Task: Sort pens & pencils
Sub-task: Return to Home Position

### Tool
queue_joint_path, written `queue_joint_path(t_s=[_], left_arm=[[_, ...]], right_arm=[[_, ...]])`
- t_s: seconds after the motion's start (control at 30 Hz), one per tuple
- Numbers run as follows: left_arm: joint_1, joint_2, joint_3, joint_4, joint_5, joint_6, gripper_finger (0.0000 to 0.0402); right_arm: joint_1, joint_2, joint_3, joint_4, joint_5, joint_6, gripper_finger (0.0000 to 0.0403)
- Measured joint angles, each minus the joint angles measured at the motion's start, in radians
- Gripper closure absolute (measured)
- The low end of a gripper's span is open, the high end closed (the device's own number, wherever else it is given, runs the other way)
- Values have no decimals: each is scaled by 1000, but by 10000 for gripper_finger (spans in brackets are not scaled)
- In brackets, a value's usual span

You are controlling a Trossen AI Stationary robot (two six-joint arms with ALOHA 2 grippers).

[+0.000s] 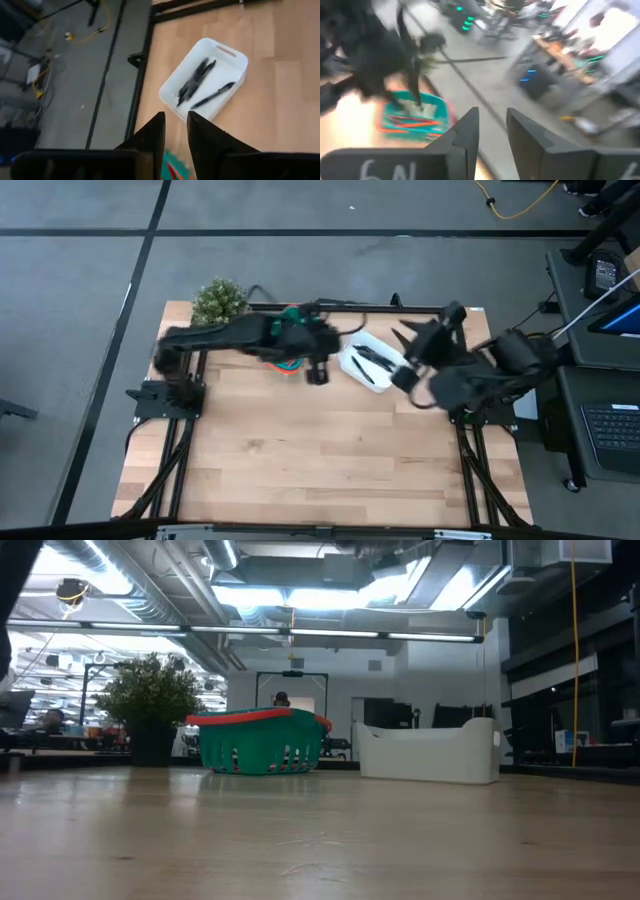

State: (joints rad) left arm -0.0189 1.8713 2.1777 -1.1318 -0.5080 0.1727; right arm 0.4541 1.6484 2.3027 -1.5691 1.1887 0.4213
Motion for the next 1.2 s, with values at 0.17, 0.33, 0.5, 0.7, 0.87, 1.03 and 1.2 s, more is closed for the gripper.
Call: queue_joint_path(t_s=[0.17,0.33,0.5,0.7,0.87,1.03,1.2], left_arm=[[-151,-114,0,-211,-186,-223,338],[-328,-204,-5,-453,-336,-562,352],[-520,-328,-154,-434,-442,-735,366],[-665,-499,-536,-440,-505,-1057,385],[-719,-583,-846,-378,-565,-1262,399],[-769,-650,-1083,-287,-582,-1454,396],[-811,-680,-1290,23,-620,-1428,381]], right_arm=[[96,-92,-90,0,-118,112,302],[196,-195,-312,-2,-125,231,302],[290,-332,-594,-1,-119,456,302],[407,-493,-925,-4,-120,781,317],[484,-561,-1141,6,-85,970,337],[567,-591,-1307,26,-66,1108,356],[653,-599,-1483,93,-43,1309,370]])
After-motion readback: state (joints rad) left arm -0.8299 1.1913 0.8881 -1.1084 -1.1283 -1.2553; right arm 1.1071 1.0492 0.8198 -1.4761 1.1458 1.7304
